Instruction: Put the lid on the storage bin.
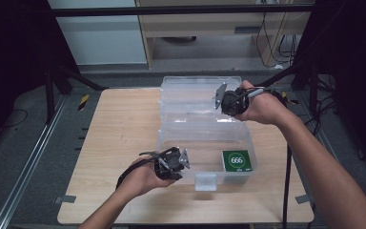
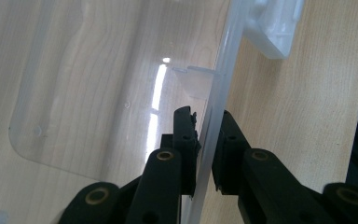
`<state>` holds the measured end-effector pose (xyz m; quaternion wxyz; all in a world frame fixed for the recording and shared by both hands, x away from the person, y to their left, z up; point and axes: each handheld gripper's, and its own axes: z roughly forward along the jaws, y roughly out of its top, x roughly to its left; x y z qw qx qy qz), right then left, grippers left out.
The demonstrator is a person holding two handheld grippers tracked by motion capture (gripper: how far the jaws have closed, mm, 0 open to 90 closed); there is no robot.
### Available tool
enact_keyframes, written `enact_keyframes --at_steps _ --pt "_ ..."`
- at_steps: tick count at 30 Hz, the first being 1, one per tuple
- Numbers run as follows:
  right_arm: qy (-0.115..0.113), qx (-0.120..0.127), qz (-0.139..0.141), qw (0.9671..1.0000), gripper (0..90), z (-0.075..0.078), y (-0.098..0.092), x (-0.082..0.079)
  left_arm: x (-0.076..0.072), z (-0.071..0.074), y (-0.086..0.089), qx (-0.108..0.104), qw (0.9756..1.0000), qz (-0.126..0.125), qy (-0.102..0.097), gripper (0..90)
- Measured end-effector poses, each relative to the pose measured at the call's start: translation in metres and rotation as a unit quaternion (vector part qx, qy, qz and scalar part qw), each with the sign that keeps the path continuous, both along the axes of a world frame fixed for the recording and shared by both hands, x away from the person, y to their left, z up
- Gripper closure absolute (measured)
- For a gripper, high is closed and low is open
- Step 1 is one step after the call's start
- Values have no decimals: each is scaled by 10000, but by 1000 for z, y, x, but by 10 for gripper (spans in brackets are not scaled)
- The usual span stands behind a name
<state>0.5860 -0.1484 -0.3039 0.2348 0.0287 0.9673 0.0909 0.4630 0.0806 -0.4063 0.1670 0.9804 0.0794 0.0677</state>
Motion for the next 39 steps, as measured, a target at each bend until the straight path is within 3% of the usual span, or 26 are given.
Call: enact_keyframes --at_steps 9,19,32,39 --pt "-6 -7 -52 10000 823 -1 1 5 -2 -1 -7 -15 10000 28 24 820" --pt "42 145 41 9999 855 6 1 -7 -4 -1 -7 -60 9999 119 -51 816" --pt "-125 295 213 9993 861 12 -1 -38 -4 -2 -6 -150 9996 225 -11 811" --pt "-386 577 280 9972 859 8 -8 -57 -5 -2 -7 -114 9996 256 -17 808"
